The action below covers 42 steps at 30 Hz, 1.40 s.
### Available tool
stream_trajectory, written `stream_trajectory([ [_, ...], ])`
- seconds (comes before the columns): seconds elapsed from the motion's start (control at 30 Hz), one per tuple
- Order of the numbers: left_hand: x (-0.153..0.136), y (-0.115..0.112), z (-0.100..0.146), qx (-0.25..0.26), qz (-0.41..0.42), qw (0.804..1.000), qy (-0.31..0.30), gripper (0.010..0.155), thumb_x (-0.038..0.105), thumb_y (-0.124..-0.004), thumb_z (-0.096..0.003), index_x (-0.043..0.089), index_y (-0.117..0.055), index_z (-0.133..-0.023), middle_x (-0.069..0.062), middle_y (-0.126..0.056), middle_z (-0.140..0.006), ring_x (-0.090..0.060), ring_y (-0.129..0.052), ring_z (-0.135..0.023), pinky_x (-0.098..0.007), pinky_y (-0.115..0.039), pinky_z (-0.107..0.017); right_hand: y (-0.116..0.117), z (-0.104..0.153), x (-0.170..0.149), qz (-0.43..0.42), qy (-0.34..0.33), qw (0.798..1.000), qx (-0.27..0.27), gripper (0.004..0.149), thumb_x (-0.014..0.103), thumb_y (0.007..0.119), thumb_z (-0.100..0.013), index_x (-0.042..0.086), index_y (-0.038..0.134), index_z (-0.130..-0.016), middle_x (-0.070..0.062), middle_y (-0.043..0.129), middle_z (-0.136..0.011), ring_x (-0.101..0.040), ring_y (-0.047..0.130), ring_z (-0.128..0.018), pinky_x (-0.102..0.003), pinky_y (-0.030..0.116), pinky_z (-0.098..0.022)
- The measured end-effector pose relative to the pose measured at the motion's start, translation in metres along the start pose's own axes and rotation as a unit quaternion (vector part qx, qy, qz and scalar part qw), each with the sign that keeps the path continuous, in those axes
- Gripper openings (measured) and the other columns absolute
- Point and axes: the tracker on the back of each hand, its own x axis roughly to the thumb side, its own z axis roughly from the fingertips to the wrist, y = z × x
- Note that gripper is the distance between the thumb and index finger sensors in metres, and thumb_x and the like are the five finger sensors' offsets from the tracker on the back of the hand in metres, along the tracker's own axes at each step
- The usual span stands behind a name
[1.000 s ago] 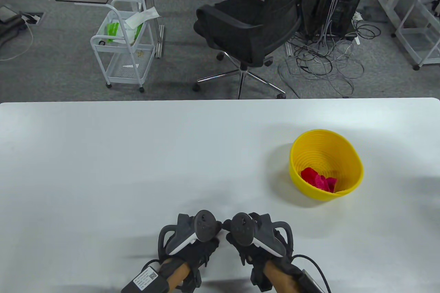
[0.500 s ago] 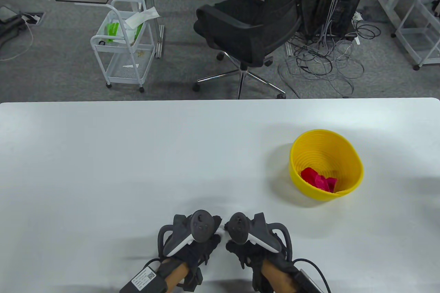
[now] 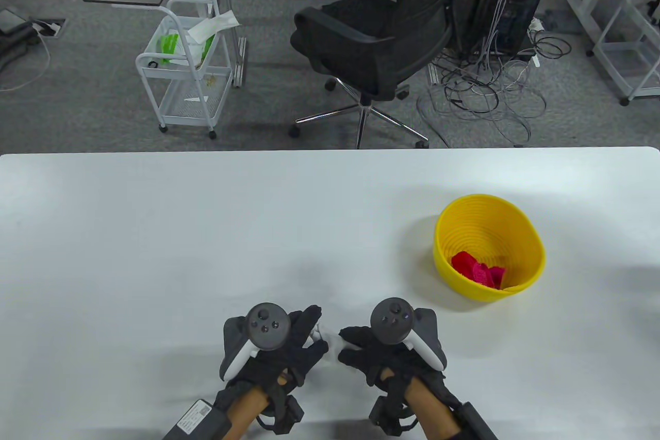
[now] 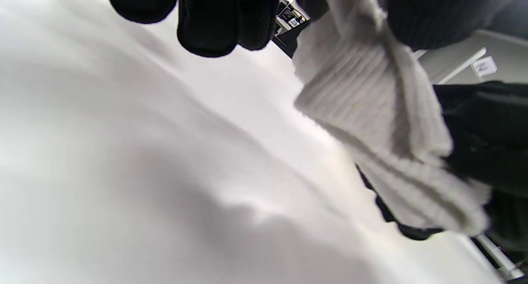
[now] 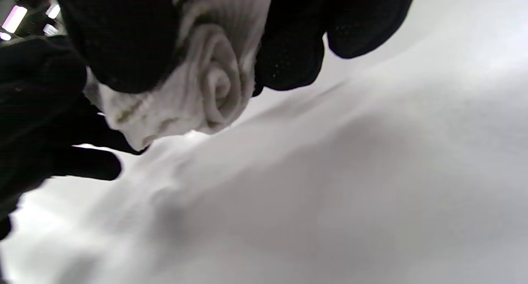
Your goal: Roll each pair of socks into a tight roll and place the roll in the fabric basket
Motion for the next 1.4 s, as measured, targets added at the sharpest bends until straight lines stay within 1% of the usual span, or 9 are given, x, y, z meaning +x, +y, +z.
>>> stream_trajectory([
  [0.1, -0.003, 0.000, -0.002, -0.054, 0.081, 0.995, -0.022, 0.079, 0.065, -0.070, -0.0356, 0.040, -0.040, -0.104, -0.005, -0.069, -0.105, -0.028, -0.084, -0.084, -0.051, -0.068, -0.060, -0.002, 0.008, 0.008, -0.012, -0.032, 0.999, -0.007, 0.058, 0.047, 0.087, -0.037, 0.025, 0.077, -0.090, -0.002, 0.092, -0.086, -0.022, 0.092, -0.075, -0.055, 0.071, -0.063],
  [0.2, -0.004, -0.001, -0.003, -0.070, 0.129, 0.989, -0.017, 0.072, 0.058, -0.075, -0.0367, 0.037, -0.053, -0.102, -0.005, -0.085, -0.091, -0.025, -0.097, -0.066, -0.049, -0.076, -0.053, 0.001, 0.010, 0.011, -0.003, -0.043, 0.999, -0.011, 0.058, 0.047, 0.087, -0.037, 0.024, 0.078, -0.090, -0.002, 0.092, -0.086, -0.022, 0.093, -0.074, -0.055, 0.071, -0.062],
  [0.3, -0.006, 0.004, -0.004, -0.075, 0.142, 0.987, -0.010, 0.064, 0.053, -0.076, -0.0379, 0.033, -0.063, -0.097, -0.005, -0.088, -0.084, -0.022, -0.098, -0.058, -0.047, -0.077, -0.051, 0.002, 0.009, 0.008, -0.020, -0.049, 0.999, 0.005, 0.059, 0.051, 0.083, -0.038, 0.027, 0.076, -0.091, 0.001, 0.090, -0.089, -0.020, 0.092, -0.079, -0.054, 0.071, -0.064],
  [0.43, -0.010, 0.012, -0.004, -0.060, 0.163, 0.985, -0.002, 0.060, 0.050, -0.076, -0.0386, 0.032, -0.066, -0.095, -0.005, -0.087, -0.084, -0.022, -0.097, -0.058, -0.047, -0.076, -0.051, -0.005, 0.008, 0.003, -0.065, -0.042, 0.997, -0.006, 0.051, 0.053, 0.075, -0.041, 0.036, 0.077, -0.090, 0.004, 0.086, -0.093, -0.020, 0.088, -0.084, -0.053, 0.068, -0.066],
  [0.57, -0.012, 0.016, -0.003, -0.054, 0.174, 0.983, 0.003, 0.060, 0.049, -0.076, -0.0388, 0.031, -0.066, -0.095, -0.006, -0.088, -0.084, -0.022, -0.097, -0.057, -0.048, -0.076, -0.051, -0.010, 0.010, 0.003, -0.026, -0.045, 0.998, -0.046, 0.046, 0.050, 0.078, -0.041, 0.037, 0.082, -0.085, 0.007, 0.090, -0.089, -0.017, 0.091, -0.080, -0.053, 0.070, -0.066],
  [0.83, -0.012, 0.019, -0.003, -0.045, 0.168, 0.985, 0.011, 0.060, 0.048, -0.076, -0.0390, 0.029, -0.067, -0.095, -0.006, -0.090, -0.081, -0.022, -0.099, -0.054, -0.048, -0.078, -0.050, -0.007, 0.013, 0.008, 0.027, -0.065, 0.997, -0.041, 0.049, 0.043, 0.087, -0.038, 0.037, 0.080, -0.087, 0.009, 0.090, -0.089, -0.016, 0.091, -0.081, -0.053, 0.069, -0.067],
  [0.97, -0.011, 0.018, -0.003, -0.051, 0.167, 0.985, 0.008, 0.060, 0.048, -0.076, -0.0390, 0.028, -0.068, -0.095, -0.009, -0.090, -0.081, -0.022, -0.099, -0.054, -0.048, -0.078, -0.049, -0.007, 0.013, 0.008, 0.029, -0.062, 0.997, -0.048, 0.046, 0.043, 0.086, -0.039, 0.035, 0.083, -0.084, 0.008, 0.093, -0.085, -0.016, 0.094, -0.078, -0.053, 0.070, -0.066],
  [1.2, -0.004, 0.013, -0.003, -0.068, 0.136, 0.988, -0.036, 0.058, 0.045, -0.077, -0.0395, 0.032, -0.067, -0.095, -0.007, -0.084, -0.088, -0.025, -0.094, -0.063, -0.051, -0.071, -0.057, -0.006, 0.008, 0.002, -0.001, -0.037, 0.998, -0.042, 0.042, 0.047, 0.083, -0.040, 0.033, 0.087, -0.080, 0.008, 0.095, -0.081, -0.016, 0.095, -0.075, -0.055, 0.071, -0.064],
  [1.4, 0.008, 0.011, -0.001, -0.096, 0.099, 0.987, -0.086, 0.053, 0.041, -0.077, -0.0404, 0.035, -0.071, -0.093, -0.006, -0.083, -0.090, -0.025, -0.092, -0.065, -0.052, -0.069, -0.060, -0.008, 0.005, -0.006, -0.046, 0.009, 0.996, -0.071, 0.042, 0.047, 0.082, -0.041, 0.028, 0.088, -0.078, 0.005, 0.097, -0.074, -0.016, 0.097, -0.068, -0.056, 0.072, -0.062],
])
